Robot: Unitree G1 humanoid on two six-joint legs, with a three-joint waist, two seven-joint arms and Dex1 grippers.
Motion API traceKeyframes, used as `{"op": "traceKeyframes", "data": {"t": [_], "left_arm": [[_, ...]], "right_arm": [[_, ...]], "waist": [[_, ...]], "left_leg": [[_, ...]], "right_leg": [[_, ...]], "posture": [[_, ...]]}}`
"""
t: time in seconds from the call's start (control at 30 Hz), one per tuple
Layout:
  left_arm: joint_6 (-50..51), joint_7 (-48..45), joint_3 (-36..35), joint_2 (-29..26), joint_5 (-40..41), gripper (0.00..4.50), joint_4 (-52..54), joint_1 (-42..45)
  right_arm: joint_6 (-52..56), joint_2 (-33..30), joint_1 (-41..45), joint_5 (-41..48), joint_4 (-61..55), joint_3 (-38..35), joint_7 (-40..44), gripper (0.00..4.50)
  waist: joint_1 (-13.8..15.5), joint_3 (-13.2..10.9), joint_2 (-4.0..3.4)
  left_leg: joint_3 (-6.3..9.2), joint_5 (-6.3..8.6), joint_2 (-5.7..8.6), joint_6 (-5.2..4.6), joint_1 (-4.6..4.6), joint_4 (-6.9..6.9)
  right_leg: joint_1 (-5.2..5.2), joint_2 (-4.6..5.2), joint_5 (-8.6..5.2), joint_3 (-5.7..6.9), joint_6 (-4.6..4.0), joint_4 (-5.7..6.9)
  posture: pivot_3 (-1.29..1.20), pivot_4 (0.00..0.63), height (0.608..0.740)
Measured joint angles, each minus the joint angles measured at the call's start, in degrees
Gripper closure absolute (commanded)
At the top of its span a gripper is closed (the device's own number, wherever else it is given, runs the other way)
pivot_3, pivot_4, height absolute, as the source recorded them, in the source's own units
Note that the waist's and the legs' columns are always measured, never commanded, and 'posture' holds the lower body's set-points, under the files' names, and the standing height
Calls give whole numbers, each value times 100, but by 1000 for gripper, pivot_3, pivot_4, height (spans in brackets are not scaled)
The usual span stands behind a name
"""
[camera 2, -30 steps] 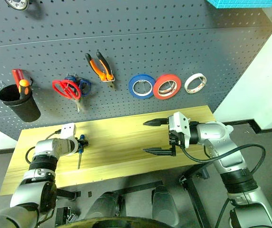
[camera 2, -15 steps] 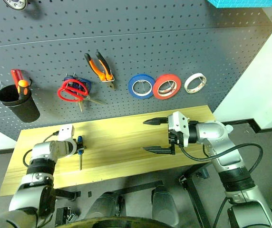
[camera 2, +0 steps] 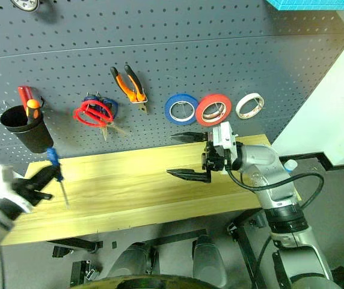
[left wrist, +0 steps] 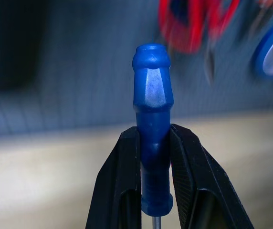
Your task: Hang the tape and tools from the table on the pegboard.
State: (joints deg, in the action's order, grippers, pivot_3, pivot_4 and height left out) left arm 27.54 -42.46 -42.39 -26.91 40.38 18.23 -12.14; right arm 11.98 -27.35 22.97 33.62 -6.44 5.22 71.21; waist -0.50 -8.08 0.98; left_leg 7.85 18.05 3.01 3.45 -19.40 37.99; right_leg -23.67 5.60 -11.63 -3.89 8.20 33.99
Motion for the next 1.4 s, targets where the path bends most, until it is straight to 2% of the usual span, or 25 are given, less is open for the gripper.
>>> {"op": "traceKeyframes", "data": {"t": [0.13, 0.23, 0.43, 0.6, 0.9, 1.23, 1.4], "left_arm": [[-412, 284, -758, -589, 633, 4007, -318, 1215], [-1031, 391, -959, -1137, 601, 4007, -672, 2081], [-1903, 503, -425, -1445, -131, 4007, -2018, 3036], [-2637, 398, -51, -1596, -665, 4007, -3089, 3508], [-3205, 97, 537, -1642, -1047, 4007, -4136, 3704], [-3129, -19, 593, -1576, -1000, 769, -4072, 3313], [-2794, -16, 444, -1496, -524, 769, -3347, 3073]], "right_arm": [[201, 179, 192, 158, -51, 26, -35, 0], [404, 360, 326, 373, -171, 0, -151, 0], [466, 563, 451, 475, -248, 3, -330, 0], [423, 588, 451, 420, -249, 8, -357, 0], [383, 532, 406, 297, -250, -6, -440, 0], [267, 464, 330, 247, -249, -27, -445, 0], [263, 379, 322, 251, -247, -51, -426, 0]], "waist": [[25, 0, 9], [-33, 1, 3], [-31, 1, 1], [-33, 2, 4], [-60, 3, 5], [-60, 3, 5], [-58, 4, 6]], "left_leg": [[18, -1, -2, 0, 1, 2], [10, 0, 0, 0, 3, -2], [8, 0, 0, -1, -1, -13], [6, 0, 0, -1, -6, -13], [5, 0, -1, -1, -9, -15], [5, 0, -1, -1, -10, -14], [5, 0, -2, -1, -12, -14]], "right_leg": [[2, -3, 3, 20, -1, 4], [2, -2, 17, 15, -16, 1], [-11, -3, 27, 14, 3, 6], [-16, -3, 27, 14, 3, 1], [-24, -3, 28, 13, 4, 7], [-26, -3, 28, 12, 4, 9], [-28, -3, 28, 12, 4, 9]], "posture": [[36, 90, 738], [36, 88, 738], [24, 79, 738], [14, 78, 738], [-7, 71, 738], [-3, 71, 738], [0, 75, 738]]}}
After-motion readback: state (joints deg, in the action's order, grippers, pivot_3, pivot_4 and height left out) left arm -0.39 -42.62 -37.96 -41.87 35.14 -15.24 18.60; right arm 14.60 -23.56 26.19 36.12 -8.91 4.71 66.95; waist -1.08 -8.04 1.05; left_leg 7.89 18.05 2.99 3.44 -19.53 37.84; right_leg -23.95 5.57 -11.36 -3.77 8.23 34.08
